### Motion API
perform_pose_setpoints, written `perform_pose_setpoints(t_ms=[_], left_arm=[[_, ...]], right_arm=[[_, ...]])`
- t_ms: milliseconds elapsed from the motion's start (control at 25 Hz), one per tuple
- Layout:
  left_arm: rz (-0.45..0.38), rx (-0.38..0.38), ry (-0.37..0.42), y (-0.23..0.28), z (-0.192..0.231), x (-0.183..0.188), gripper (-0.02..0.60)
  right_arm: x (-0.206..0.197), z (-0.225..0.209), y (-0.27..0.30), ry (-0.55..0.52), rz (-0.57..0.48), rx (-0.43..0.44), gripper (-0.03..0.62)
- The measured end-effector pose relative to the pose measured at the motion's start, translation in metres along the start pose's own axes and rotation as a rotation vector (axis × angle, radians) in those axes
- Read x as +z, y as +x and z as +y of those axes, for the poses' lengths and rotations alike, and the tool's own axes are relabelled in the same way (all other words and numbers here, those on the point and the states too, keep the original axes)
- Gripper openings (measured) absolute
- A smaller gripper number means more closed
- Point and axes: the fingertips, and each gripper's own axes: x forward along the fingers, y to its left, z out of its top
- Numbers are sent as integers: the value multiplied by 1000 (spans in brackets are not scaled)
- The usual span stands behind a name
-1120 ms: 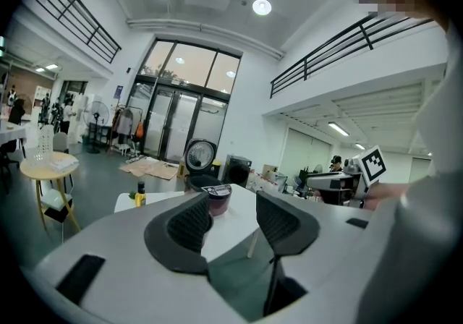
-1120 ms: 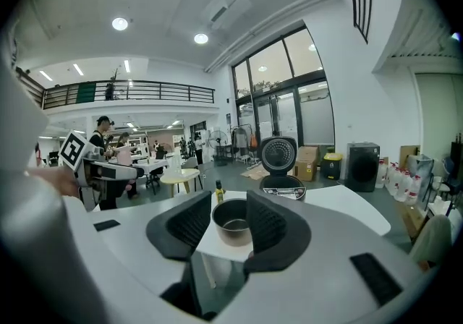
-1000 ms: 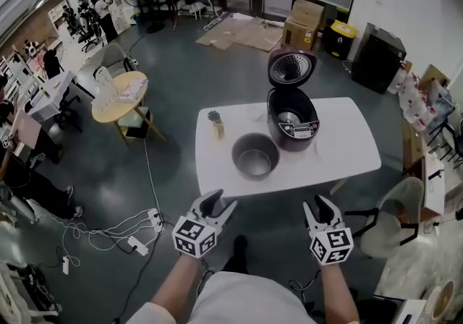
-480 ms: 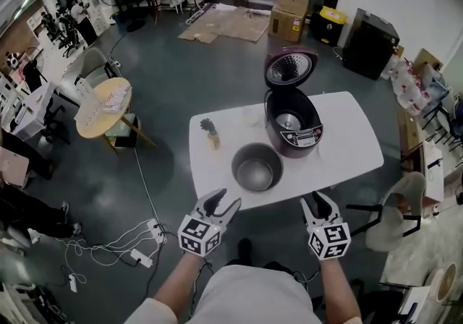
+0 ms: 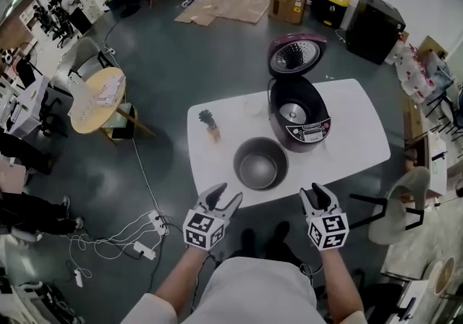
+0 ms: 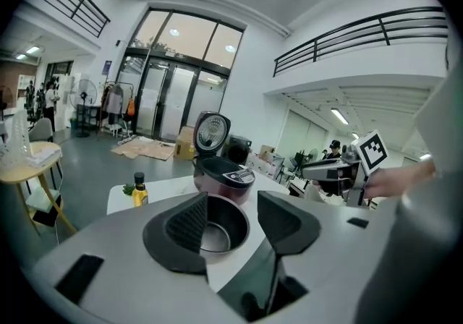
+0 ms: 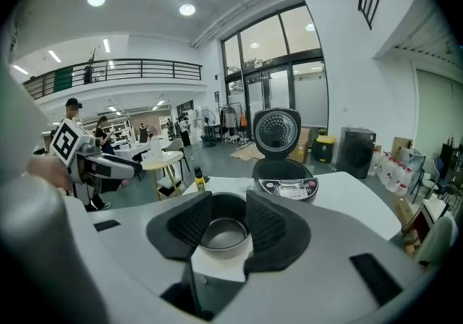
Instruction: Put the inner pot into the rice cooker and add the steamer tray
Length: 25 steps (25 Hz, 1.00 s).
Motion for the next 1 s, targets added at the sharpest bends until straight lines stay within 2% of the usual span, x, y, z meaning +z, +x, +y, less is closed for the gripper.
perform_pose_setpoints(t_ms=[240, 480, 760, 1000], left_arm=[[45, 41, -31, 30, 22, -13, 241], [82, 114, -68, 74, 42, -27, 249], [133, 253, -141, 111, 67, -54, 259], [199, 363, -218, 137, 95, -95, 278]], right_arm=[[-11, -14, 43, 4, 52, 25, 163], [-22, -40, 96, -8, 105, 95, 163], [-53, -60, 156, -24, 221, 211, 169], [-83, -67, 202, -36, 316, 280, 175]])
